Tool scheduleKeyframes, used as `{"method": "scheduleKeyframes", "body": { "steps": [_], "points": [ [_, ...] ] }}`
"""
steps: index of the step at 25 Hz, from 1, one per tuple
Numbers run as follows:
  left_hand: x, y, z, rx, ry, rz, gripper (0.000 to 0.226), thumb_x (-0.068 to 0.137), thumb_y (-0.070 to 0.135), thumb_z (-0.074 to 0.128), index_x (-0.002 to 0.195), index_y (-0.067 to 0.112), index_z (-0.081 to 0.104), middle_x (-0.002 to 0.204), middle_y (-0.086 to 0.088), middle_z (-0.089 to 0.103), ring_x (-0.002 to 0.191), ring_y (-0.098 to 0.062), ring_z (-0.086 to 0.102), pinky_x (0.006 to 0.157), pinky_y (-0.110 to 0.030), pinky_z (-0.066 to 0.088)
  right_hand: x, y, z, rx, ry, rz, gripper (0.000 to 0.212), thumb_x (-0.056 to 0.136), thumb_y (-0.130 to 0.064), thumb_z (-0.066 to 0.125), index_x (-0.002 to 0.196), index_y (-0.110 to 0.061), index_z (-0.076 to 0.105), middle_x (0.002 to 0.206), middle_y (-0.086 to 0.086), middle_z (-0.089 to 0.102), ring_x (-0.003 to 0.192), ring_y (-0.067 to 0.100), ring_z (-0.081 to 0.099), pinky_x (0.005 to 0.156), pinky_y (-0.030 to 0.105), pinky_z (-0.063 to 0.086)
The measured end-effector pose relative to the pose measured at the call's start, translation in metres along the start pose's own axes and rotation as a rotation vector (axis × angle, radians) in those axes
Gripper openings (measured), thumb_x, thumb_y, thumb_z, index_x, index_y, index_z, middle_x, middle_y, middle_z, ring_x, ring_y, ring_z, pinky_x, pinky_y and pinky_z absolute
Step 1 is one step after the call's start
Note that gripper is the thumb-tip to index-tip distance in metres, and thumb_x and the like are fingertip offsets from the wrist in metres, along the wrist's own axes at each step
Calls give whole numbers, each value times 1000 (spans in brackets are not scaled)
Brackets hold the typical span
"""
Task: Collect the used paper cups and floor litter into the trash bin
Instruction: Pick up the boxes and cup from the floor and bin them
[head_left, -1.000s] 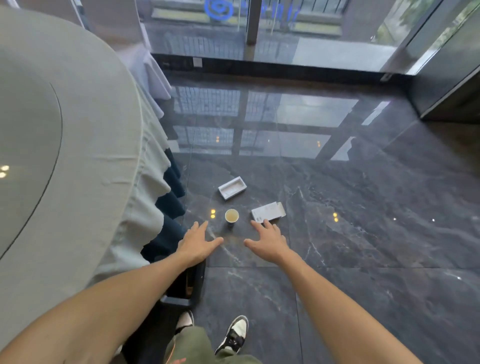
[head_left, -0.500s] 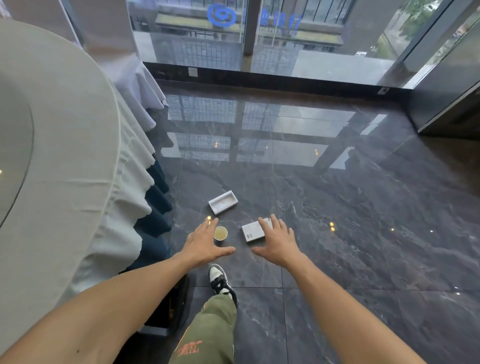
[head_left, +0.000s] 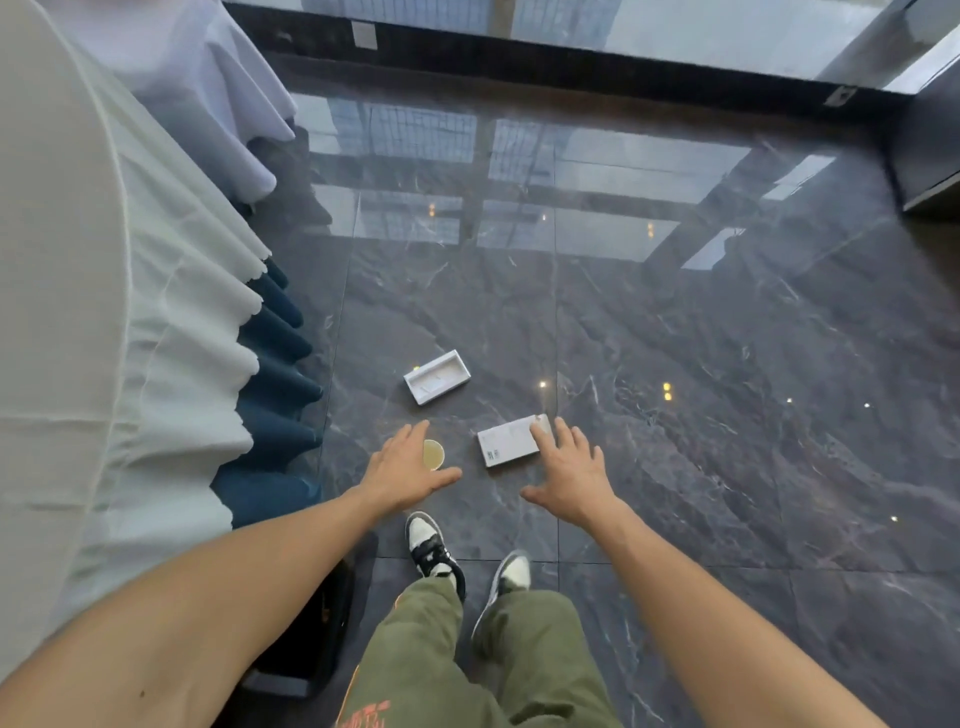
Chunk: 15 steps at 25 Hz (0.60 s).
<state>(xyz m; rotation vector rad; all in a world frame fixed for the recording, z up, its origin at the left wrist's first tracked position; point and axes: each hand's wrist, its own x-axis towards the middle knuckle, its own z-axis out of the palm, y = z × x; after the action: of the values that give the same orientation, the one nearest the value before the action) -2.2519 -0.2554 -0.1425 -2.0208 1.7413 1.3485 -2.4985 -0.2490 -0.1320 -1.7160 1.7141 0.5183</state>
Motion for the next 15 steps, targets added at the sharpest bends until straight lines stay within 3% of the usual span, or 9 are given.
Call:
{"method": "scheduleKeyframes", "body": {
  "steps": [8, 13, 15],
  "points": [
    [147, -21, 27, -69, 38, -71, 93, 86, 58, 70, 160, 18, 30, 162, -6, 36, 149, -29, 36, 119, -44, 31, 166, 35, 56, -145, -83, -95, 91, 84, -41, 71, 157, -27, 20, 167, 13, 11, 152, 40, 13, 117, 61, 24],
    [294, -64, 83, -87, 83, -38, 97, 77, 69, 67, 157, 23, 36, 159, -2, 41, 147, -27, 39, 119, -47, 34, 309, 58, 144, -199, -100, -118, 100, 84, -43, 73, 161, -23, 13, 167, 16, 9, 153, 41, 12, 119, 59, 25],
    [361, -89, 116, -83, 82, -39, 93, 82, 63, 71, 157, 20, 36, 160, -5, 40, 146, -29, 39, 118, -47, 35, 375, 69, 192, -215, -96, -119, 104, 84, -42, 75, 162, -21, 10, 169, 16, 7, 154, 40, 11, 119, 60, 25]
  ]
}}
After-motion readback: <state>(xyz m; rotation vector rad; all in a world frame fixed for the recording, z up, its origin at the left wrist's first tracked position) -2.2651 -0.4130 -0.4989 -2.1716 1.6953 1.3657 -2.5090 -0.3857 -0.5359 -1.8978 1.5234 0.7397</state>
